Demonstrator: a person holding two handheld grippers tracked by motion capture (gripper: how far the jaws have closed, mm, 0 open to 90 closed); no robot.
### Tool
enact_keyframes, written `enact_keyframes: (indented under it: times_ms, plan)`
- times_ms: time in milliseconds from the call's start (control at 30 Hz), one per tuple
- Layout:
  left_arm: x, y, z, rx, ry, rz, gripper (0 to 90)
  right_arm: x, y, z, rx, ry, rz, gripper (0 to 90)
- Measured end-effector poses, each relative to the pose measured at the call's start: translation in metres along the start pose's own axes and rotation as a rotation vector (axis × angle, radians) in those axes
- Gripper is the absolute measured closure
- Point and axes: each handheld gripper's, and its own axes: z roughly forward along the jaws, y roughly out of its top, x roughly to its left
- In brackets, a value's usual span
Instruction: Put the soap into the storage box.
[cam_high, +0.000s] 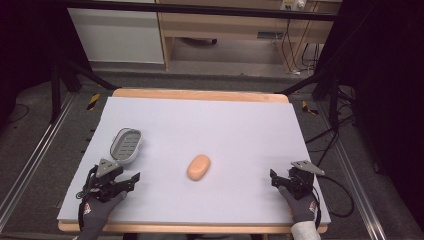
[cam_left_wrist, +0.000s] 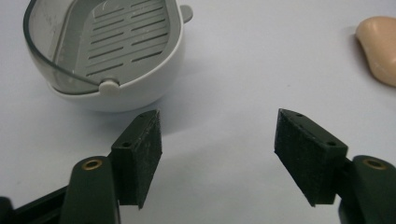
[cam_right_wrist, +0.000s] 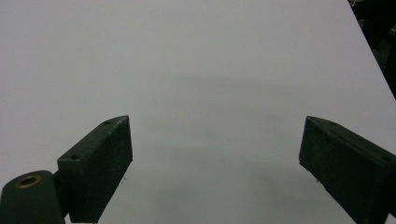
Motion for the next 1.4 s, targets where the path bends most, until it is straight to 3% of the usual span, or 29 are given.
enact_keyframes:
  times_ms: [333, 1233, 1400]
  plan:
    - [-0.013, 0.006, -0.001, -0.012, -0.055, 0.015, 35.9, -0.003, -0.002, 0.0, 0.011, -0.015, 0.016, 8.4]
    - [-0.027, 0.021, 0.005, -0.011, -0.114, 0.047, 35.7, 0.0, -0.001, -0.001, 0.021, -0.016, -0.027, 7.0]
    - [-0.028, 0.027, 0.003, -0.016, -0.129, 0.052, 35.4, 0.001, 0.001, -0.001, 0.02, -0.01, -0.016, 6.9]
